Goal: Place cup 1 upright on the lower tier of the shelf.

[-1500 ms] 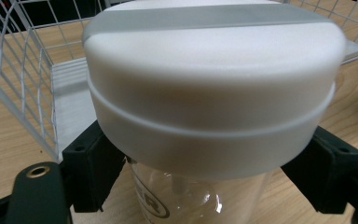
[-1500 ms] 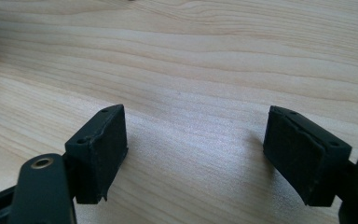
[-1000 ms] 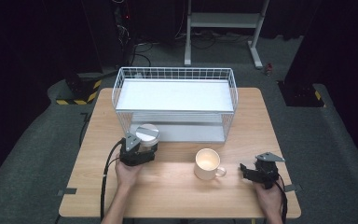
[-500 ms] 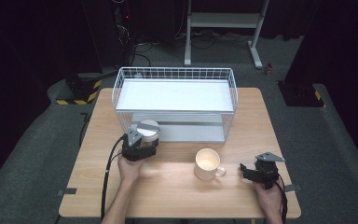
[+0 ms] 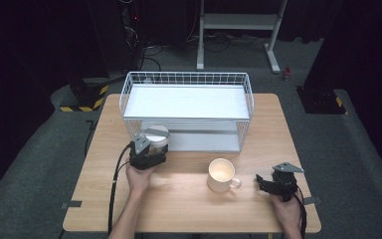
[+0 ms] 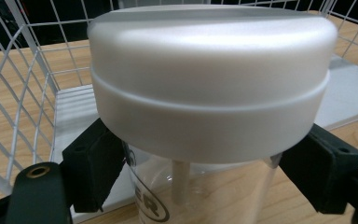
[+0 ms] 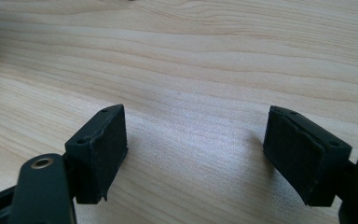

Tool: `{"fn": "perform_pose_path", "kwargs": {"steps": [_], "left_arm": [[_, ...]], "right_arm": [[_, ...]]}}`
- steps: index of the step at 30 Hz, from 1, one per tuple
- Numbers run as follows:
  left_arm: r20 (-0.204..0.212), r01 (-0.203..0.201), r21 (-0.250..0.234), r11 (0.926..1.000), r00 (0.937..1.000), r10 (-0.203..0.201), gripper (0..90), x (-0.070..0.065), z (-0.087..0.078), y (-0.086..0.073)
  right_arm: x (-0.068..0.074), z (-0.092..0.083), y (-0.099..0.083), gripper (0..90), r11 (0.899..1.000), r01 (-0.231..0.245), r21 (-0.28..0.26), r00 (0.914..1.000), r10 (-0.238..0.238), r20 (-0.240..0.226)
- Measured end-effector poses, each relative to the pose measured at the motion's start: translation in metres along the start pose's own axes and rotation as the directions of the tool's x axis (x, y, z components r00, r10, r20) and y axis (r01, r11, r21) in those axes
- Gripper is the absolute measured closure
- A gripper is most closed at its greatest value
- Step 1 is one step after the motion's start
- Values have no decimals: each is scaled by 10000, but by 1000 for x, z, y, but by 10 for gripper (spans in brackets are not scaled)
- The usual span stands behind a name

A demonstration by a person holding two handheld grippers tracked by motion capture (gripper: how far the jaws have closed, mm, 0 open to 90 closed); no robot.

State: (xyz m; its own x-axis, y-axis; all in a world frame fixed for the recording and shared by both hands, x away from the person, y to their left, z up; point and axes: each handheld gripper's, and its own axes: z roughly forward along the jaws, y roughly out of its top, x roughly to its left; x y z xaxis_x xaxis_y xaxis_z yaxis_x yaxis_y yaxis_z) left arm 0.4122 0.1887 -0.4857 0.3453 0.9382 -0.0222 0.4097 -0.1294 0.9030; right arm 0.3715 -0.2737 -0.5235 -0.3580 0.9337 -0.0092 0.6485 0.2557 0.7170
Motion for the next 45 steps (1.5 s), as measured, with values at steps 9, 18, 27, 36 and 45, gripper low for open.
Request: {"fn": "perform_pose_path", "kwargs": {"steps": [9,18,27,36,45], "left_arm": [[-96,-103,-79,9999,9999,102,191,-3,11,9],[-190,-206,5,9998,9996,206,190,-6,23,10],[-180,-455,37,9990,9988,455,190,-8,21,10],[-126,-635,321,9975,9979,640,188,-3,17,6],[-148,-537,323,9980,9984,542,187,1,22,6]], "right_arm": [[0,0,0,215,10000,1,-1,10000,-1,0],[0,0,0,215,10000,27,11,10000,-27,0],[0,0,0,212,10000,14,7,10000,-14,5],[0,0,0,212,10000,19,4,10000,-19,7],[0,0,0,212,10000,16,5,10000,-16,8]]}}
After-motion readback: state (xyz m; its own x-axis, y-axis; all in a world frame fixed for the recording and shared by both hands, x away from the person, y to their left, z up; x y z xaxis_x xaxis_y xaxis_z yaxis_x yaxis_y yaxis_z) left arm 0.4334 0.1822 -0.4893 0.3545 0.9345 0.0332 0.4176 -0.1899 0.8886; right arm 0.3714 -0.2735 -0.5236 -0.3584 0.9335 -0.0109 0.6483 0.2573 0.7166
